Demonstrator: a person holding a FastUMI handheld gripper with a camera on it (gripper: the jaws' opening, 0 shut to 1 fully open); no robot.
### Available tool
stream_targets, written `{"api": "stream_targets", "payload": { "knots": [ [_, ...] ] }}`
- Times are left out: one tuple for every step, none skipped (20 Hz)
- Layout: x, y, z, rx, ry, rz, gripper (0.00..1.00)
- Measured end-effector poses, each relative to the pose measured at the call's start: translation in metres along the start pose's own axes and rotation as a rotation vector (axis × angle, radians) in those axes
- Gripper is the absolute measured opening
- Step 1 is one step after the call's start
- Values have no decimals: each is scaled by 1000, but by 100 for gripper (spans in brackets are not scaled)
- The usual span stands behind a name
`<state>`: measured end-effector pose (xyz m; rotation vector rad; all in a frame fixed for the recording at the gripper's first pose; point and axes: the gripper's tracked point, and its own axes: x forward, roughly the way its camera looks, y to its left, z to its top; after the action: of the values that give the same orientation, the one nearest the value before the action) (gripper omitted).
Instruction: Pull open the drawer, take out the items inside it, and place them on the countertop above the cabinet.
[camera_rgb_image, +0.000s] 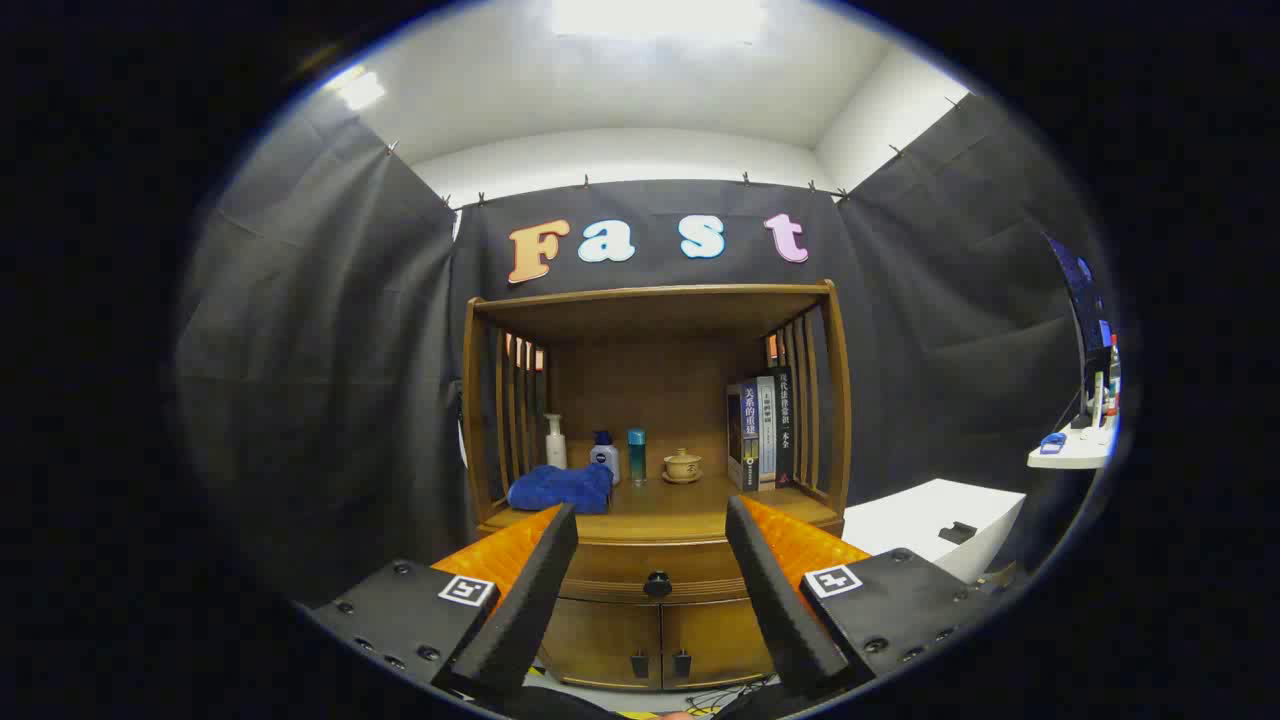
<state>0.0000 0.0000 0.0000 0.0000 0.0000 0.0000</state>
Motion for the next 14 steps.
{"api": "stream_targets", "payload": {
  "knots": [
    [-1, 5, 0, 5, -2, 8, 97],
    [-1, 8, 2, 13, -5, 17, 97],
    [-1, 11, 2, 23, -5, 24, 97],
    [-1, 12, 1, 27, -2, 27, 97],
    [-1, 12, -1, 25, 0, 29, 97],
    [-2, 12, -1, 20, -2, 28, 97],
    [-2, 12, -2, 15, -5, 27, 97],
    [-1, 13, -4, 13, -2, 28, 97],
    [-1, 14, -6, 11, 3, 32, 97],
    [-2, 15, -7, 9, 6, 30, 97],
    [-2, 14, -7, 11, 5, 26, 97],
    [-3, 14, -6, 14, 1, 24, 97],
    [-3, 14, -6, 15, -2, 25, 97],
    [-3, 16, -6, 13, 0, 28, 97]
  ]
}}
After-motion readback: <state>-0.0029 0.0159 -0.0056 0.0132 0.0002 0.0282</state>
